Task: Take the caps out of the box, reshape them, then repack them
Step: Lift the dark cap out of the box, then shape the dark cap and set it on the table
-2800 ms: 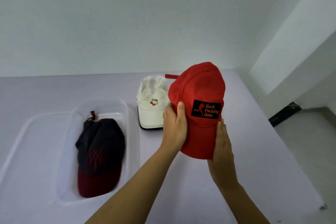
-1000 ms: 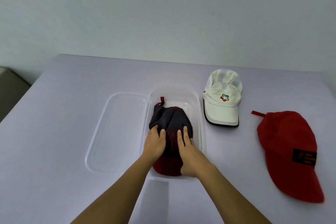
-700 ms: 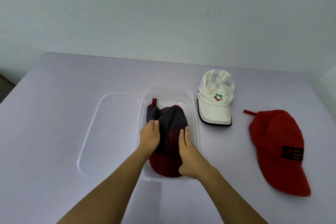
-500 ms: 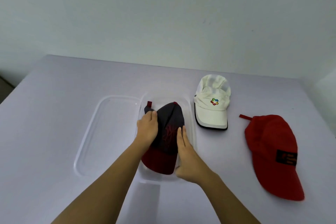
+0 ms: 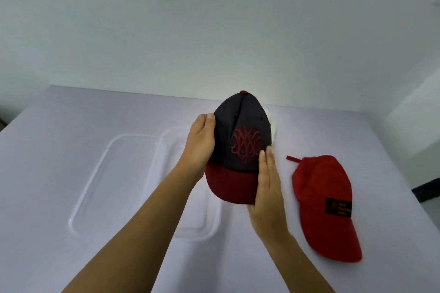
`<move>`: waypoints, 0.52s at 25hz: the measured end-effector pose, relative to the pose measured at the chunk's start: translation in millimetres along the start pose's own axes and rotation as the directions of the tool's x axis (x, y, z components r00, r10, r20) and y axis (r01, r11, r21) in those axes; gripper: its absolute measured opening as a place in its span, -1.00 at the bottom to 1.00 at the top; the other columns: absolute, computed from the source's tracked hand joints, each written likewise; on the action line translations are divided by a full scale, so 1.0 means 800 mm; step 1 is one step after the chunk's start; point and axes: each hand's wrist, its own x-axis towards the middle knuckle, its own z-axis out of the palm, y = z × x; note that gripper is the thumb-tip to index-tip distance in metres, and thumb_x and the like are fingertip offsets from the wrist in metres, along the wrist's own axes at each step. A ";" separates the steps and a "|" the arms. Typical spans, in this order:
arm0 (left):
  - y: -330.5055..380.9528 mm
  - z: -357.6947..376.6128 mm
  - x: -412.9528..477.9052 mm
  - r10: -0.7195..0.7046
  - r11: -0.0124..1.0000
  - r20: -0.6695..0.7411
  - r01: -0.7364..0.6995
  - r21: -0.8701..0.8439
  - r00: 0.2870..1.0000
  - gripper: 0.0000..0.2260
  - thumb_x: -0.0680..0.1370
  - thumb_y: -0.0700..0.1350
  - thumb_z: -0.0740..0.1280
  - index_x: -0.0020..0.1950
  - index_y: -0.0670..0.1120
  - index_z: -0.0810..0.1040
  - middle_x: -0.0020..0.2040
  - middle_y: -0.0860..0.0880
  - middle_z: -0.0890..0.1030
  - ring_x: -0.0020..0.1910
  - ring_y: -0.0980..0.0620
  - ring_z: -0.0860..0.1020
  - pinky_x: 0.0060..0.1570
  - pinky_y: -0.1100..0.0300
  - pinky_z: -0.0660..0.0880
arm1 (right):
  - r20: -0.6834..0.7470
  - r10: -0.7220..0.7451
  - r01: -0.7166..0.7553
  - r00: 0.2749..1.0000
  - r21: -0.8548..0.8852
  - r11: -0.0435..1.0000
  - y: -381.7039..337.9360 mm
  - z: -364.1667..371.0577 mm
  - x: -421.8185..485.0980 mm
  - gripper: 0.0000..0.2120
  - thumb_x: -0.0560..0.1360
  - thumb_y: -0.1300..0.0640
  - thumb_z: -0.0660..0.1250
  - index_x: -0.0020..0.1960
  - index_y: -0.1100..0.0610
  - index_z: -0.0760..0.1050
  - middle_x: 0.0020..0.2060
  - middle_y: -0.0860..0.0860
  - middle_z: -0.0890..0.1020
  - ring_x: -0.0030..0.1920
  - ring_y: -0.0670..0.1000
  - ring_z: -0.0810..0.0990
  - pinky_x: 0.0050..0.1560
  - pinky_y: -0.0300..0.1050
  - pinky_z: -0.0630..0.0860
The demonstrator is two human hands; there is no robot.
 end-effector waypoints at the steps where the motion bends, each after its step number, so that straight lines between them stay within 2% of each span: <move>1: -0.004 0.017 -0.007 -0.003 1.000 -0.027 0.003 0.007 1.000 -0.81 0.61 0.06 0.10 0.03 0.03 0.44 0.19 -0.05 0.44 0.06 0.04 0.46 0.11 0.12 0.45 | -0.034 -0.001 0.000 0.999 -0.021 1.000 0.011 -0.015 -0.006 -0.32 0.48 0.20 0.27 0.50 0.18 0.00 0.49 0.16 0.13 0.48 0.13 0.10 0.41 -0.46 -0.08; 2: -0.010 0.033 -0.014 -0.051 0.999 -0.048 0.052 0.017 0.998 -0.78 0.59 0.09 0.10 0.15 0.05 0.41 0.28 -0.04 0.37 0.13 0.02 0.44 0.19 0.05 0.45 | -0.061 0.003 -0.006 0.998 -0.049 0.999 0.023 -0.029 -0.012 -0.34 0.48 0.16 0.23 0.49 0.19 0.01 0.48 0.18 0.14 0.48 0.15 0.11 0.42 -0.43 -0.08; 4: -0.027 0.066 -0.034 -0.265 0.964 -0.033 0.265 0.013 0.964 -0.59 0.59 0.16 0.04 0.37 0.00 0.31 0.37 -0.06 0.33 0.23 -0.06 0.42 0.28 -0.10 0.41 | -0.078 0.033 -0.041 0.996 -0.102 0.994 0.047 -0.048 -0.023 -0.33 0.48 0.21 0.25 0.49 0.19 0.01 0.47 0.22 0.17 0.47 0.16 0.10 0.46 -0.24 0.05; 6: -0.048 0.096 -0.059 -0.441 0.896 0.071 0.444 -0.023 0.895 -0.50 0.60 0.19 -0.05 0.43 -0.04 0.32 0.34 -0.09 0.45 0.26 -0.11 0.45 0.29 -0.09 0.40 | -0.036 0.083 -0.086 0.996 -0.114 0.990 0.066 -0.058 -0.033 -0.21 0.42 0.36 0.35 0.50 0.16 -0.02 0.48 0.20 0.14 0.49 0.13 0.07 0.43 0.02 0.16; 7: -0.059 0.106 -0.070 -0.475 0.875 0.095 0.481 -0.052 0.875 -0.49 0.61 0.19 -0.07 0.40 -0.04 0.38 0.27 -0.08 0.52 0.22 -0.10 0.49 0.24 -0.04 0.43 | 0.017 0.088 -0.085 0.996 -0.104 0.991 0.072 -0.063 -0.039 -0.13 0.38 0.42 0.37 0.51 0.11 -0.06 0.50 0.17 0.11 0.50 0.11 0.03 0.42 0.06 0.16; 9: -0.083 0.117 -0.081 -0.500 0.860 0.038 0.502 -0.095 0.865 -0.48 0.60 0.18 -0.06 0.31 -0.06 0.49 0.14 -0.07 0.61 0.10 -0.08 0.55 0.14 0.01 0.49 | 0.186 0.074 -0.067 0.980 -0.043 0.997 0.086 -0.073 -0.060 0.00 0.34 0.48 0.34 0.52 -0.04 -0.14 0.53 0.06 -0.02 0.52 0.02 -0.06 0.46 -0.04 0.12; 10: -0.096 0.120 -0.083 -0.516 0.852 0.000 0.514 -0.101 0.856 -0.50 0.60 0.16 -0.04 0.27 -0.07 0.52 0.11 -0.09 0.63 0.07 -0.09 0.57 0.12 -0.01 0.51 | 0.295 0.074 -0.092 0.952 0.048 0.995 0.093 -0.080 -0.073 0.02 0.32 0.50 0.29 0.51 -0.13 -0.17 0.54 -0.03 -0.10 0.53 -0.05 -0.11 0.47 -0.11 0.10; 11: -0.106 0.121 -0.086 -0.534 0.843 -0.029 0.529 -0.098 0.845 -0.52 0.59 0.14 -0.03 0.22 -0.09 0.54 0.07 -0.12 0.64 0.05 -0.10 0.58 0.10 -0.02 0.52 | 0.391 0.127 -0.206 0.911 0.166 0.964 0.101 -0.085 -0.085 0.01 0.31 0.49 0.23 0.48 -0.20 -0.16 0.53 -0.12 -0.13 0.52 -0.11 -0.13 0.48 -0.15 0.09; 12: -0.113 0.121 -0.090 -0.550 0.834 -0.056 0.545 -0.084 0.833 -0.54 0.59 0.11 -0.02 0.18 -0.10 0.55 0.04 -0.13 0.63 0.03 -0.11 0.57 0.06 0.00 0.51 | 0.452 0.247 -0.404 0.857 0.293 0.866 0.108 -0.091 -0.092 -0.05 0.32 0.48 0.17 0.45 -0.24 -0.10 0.53 -0.14 -0.09 0.52 -0.14 -0.09 0.49 -0.11 0.10; 13: -0.119 0.121 -0.094 -0.564 0.825 -0.080 0.560 -0.074 0.822 -0.56 0.59 0.09 -0.02 0.14 -0.10 0.55 0.03 -0.14 0.63 0.03 -0.11 0.56 0.03 0.02 0.49 | 0.472 0.410 -0.606 0.780 0.409 0.682 0.115 -0.094 -0.094 -0.15 0.36 0.47 0.15 0.43 -0.22 0.01 0.53 -0.11 0.01 0.51 -0.10 0.02 0.50 -0.03 0.12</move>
